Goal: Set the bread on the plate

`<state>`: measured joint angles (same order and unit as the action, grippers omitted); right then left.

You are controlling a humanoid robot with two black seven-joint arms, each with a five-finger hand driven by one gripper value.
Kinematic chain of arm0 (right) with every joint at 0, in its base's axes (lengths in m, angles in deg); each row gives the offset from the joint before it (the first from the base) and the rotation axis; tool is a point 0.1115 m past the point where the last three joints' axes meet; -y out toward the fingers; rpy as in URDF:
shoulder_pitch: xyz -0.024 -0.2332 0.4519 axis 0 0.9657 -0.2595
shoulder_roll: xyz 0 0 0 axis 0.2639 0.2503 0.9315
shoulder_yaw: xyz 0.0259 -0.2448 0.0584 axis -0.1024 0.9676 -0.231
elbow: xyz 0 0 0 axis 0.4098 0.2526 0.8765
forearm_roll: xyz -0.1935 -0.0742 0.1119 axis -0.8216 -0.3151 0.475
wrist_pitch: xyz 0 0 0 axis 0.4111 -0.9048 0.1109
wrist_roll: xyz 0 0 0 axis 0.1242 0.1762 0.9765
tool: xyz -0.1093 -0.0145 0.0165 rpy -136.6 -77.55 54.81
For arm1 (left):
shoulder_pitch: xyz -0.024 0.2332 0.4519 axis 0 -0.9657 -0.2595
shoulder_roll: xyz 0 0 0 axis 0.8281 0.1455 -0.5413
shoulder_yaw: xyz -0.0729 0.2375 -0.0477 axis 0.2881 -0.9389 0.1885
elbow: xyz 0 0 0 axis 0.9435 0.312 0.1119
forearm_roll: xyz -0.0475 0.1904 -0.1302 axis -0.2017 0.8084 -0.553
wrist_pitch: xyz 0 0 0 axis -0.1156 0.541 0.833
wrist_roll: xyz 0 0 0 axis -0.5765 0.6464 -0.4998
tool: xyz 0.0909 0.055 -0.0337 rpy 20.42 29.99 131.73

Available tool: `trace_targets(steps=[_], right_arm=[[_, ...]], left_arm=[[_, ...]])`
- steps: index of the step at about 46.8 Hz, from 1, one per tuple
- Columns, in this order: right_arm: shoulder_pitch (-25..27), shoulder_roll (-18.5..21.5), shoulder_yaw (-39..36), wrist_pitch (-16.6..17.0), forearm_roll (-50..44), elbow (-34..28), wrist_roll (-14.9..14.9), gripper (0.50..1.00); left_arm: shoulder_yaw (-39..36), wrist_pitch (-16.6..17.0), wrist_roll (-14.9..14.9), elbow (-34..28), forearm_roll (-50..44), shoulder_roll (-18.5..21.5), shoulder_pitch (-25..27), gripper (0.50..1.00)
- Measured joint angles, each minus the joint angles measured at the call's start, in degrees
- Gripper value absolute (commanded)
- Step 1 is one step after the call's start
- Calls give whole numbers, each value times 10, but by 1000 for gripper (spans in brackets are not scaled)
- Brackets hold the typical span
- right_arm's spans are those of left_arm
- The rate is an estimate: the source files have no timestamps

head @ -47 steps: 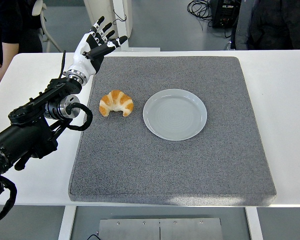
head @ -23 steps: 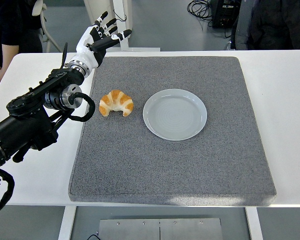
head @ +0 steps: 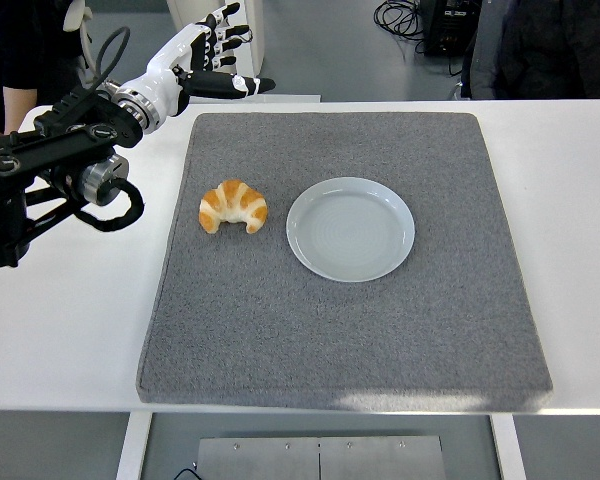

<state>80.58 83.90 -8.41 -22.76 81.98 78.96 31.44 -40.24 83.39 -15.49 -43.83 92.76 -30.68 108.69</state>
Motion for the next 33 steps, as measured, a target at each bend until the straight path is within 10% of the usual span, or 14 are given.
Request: trace_targets(steps=[16,33], right_arm=[[0,0,1,0,0,0,0,1000],[0,0,1,1,0,0,0,1000]], left_arm=[[-208,7,6,-116,70,72,86,943],[-233,47,4,-117,202,86,79,943]])
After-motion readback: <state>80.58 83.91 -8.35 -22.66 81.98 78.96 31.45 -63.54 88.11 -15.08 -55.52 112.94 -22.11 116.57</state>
